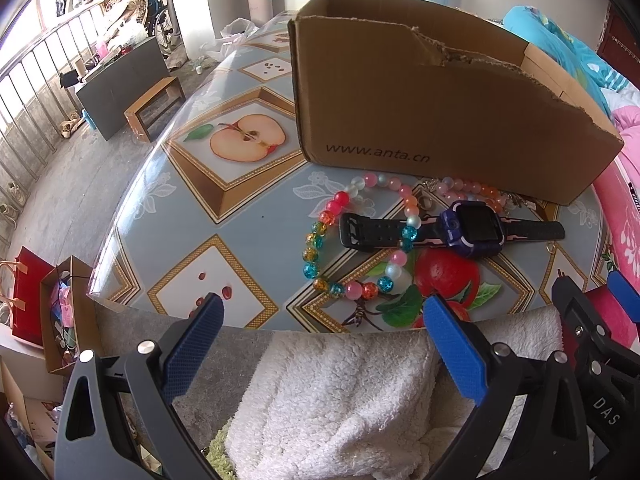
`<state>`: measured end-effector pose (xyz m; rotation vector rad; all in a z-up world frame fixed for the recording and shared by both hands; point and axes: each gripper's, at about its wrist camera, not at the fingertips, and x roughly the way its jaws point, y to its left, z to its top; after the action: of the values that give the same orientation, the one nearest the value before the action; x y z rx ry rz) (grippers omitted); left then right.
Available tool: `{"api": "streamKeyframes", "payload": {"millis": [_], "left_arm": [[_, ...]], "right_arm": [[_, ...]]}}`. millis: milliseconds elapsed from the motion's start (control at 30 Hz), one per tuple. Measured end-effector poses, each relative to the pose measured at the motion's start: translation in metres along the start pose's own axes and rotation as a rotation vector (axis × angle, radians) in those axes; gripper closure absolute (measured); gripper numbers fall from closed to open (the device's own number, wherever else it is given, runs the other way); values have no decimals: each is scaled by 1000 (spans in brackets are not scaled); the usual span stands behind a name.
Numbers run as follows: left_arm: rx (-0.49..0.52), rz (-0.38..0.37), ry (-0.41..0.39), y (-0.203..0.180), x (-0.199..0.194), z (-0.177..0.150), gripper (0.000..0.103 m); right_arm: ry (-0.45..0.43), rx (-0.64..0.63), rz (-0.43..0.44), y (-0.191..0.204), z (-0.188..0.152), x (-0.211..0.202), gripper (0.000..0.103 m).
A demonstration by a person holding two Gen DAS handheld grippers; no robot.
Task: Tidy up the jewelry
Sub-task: 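Move the left tool to the beaded bracelet while the right tool approaches it too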
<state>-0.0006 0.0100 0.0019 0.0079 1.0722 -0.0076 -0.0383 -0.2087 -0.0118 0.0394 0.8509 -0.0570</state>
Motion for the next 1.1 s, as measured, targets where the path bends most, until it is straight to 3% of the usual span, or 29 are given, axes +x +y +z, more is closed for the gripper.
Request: {"api": "streamKeyframes", "payload": {"millis": [433, 967, 1100], "left_arm": [[-11, -32, -74, 25, 0, 8, 4], [19, -56, -211, 56, 3, 24, 5], [43, -75, -226, 58, 5, 26, 11]], "right_arm": [[-23, -9, -13, 5, -3, -1, 8], [-128, -107, 107, 39, 6, -9, 8], [-163, -127, 150, 48, 8, -12, 8]]}}
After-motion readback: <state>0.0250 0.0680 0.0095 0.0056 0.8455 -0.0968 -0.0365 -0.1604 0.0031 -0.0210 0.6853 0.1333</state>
